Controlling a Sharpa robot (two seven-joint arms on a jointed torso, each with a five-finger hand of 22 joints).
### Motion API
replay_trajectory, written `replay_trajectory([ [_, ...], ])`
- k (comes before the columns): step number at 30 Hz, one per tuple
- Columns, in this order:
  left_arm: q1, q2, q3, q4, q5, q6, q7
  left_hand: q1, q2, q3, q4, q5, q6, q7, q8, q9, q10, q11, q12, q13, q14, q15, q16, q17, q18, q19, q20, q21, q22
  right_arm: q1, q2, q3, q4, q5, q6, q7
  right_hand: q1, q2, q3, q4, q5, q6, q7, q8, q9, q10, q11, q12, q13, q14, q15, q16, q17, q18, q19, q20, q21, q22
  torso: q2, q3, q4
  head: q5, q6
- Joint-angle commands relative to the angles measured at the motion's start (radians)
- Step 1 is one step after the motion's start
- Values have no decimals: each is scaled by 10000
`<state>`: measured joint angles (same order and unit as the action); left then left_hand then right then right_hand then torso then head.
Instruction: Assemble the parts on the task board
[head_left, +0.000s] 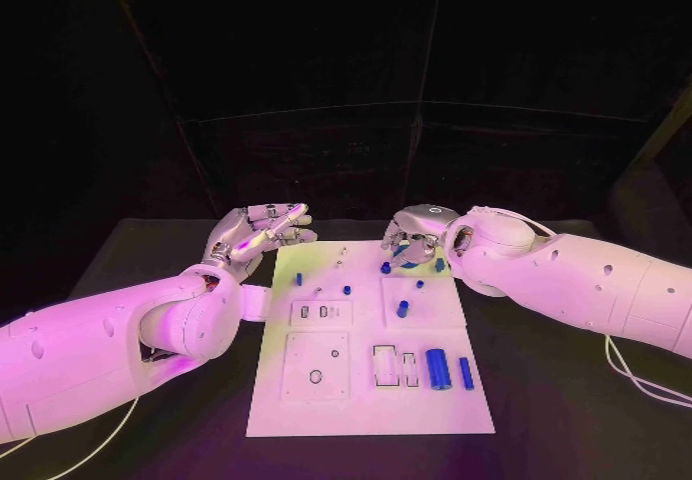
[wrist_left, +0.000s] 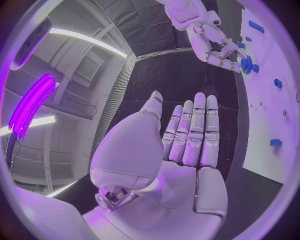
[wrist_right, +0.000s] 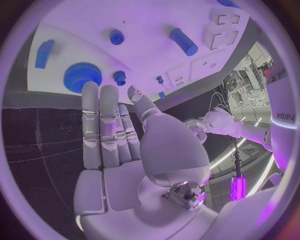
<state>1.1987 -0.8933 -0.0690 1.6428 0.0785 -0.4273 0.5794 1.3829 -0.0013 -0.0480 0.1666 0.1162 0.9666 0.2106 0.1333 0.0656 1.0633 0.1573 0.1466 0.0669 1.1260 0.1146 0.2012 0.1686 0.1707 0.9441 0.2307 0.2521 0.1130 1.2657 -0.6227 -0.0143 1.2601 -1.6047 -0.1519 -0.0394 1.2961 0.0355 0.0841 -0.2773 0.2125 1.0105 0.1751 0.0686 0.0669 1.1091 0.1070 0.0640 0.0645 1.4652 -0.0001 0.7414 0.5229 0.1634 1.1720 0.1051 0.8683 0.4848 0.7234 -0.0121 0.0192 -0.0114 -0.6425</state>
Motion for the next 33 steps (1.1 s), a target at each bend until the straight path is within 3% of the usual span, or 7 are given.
replay_trajectory([
  [1,17,-5,10,44,-108,189,14,81,53,-19,-62,-54,-19,78,-28,-15,-18,54,-60,-9,12,9,-63,12,131,79,-20,66,-4,28,53,8,-67,-368,463,-126,10,-72,64,1,-37,-76,13,-48,-5,-110,-2,54,15,130,80,390,365,127,-7,8,343,370,80,15,12,-7,10],
  [9,18,-41,10,66,-108,200,1,78,59,-29,-78,-54,-33,89,-47,-16,-36,63,-85,-11,8,13,-78,20,128,95,-19,66,-6,27,190,5,-180,-395,598,-60,37,11,172,4,21,-30,31,-34,3,-51,1,101,17,164,98,1419,1339,2,157,38,1266,1436,145,28,17,-3,22],
  [14,19,-29,10,57,-108,210,-13,75,62,-34,-85,-54,-40,96,-56,-16,-48,69,-98,-12,6,16,-85,23,127,100,-19,64,-8,26,303,5,-308,-398,675,-8,-2,119,333,24,-14,-35,51,-46,-4,-16,22,89,-3,240,114,2252,2153,-136,417,65,2040,2415,144,33,20,-11,-46],
  [18,19,-7,10,27,-107,222,-24,72,66,-39,-92,-54,-48,102,-66,-17,-58,74,-111,-13,4,19,-92,27,126,104,-18,62,-10,25,375,4,-397,-399,784,24,-4,205,548,4,-105,26,32,-38,0,63,6,89,-10,297,112,2927,2824,-229,601,73,2587,3103,150,40,23,93,-50],
  [33,21,-16,10,28,-107,251,-77,74,82,-39,-102,-51,-55,109,-77,-17,-71,80,-126,-14,4,22,-100,33,124,109,-17,59,-13,19,649,-3,-744,-400,1209,67,-136,257,1151,-7,-68,247,-18,-29,6,271,-41,70,-16,221,99,3721,3477,-311,641,79,3263,3851,192,35,27,114,-169],
])
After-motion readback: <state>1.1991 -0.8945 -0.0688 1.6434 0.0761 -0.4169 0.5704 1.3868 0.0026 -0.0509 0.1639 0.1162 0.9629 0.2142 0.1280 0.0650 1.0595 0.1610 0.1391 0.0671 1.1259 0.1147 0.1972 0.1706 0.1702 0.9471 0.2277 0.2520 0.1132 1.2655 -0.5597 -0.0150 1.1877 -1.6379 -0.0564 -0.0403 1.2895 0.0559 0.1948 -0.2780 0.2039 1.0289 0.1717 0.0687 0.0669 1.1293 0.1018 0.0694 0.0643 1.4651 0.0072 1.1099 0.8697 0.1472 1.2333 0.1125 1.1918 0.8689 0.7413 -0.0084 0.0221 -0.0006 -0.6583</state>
